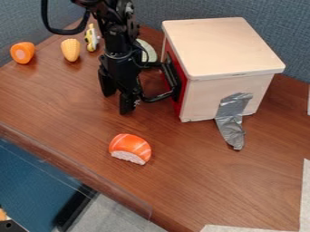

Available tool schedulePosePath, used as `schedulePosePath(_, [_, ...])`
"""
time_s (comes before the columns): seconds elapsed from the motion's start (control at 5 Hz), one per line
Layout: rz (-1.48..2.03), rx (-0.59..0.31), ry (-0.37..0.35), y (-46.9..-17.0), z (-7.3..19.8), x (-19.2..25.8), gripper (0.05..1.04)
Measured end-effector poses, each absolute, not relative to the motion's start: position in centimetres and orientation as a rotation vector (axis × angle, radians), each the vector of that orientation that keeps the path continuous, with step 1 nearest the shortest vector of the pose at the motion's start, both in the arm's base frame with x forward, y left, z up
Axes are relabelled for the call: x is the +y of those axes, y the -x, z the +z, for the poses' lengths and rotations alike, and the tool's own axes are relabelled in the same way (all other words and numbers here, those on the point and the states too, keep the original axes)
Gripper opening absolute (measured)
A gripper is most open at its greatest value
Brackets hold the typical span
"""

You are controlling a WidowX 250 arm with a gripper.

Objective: Close the drawer

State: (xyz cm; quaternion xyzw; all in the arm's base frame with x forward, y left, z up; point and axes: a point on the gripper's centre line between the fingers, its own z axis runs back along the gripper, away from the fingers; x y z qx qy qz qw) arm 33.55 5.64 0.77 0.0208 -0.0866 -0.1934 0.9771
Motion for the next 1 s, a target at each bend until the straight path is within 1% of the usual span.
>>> schedulePosePath(0.4, [-0.369, -0.179, -0.068, -33.3, 0.8, 6.0, 1.0])
schedulePosePath(0.6, [-0.376, -0.193, -0.175, -28.5, 5.0, 9.7, 1.001])
schedulePosePath(0.8, [-0.366, -0.163, -0.14, -23.4, 10.0, 15.6, 1.0])
schedulePosePath(1.0, [-0.317, -0.163, -0.208, -18.9, 15.0, 19.7, 1.001])
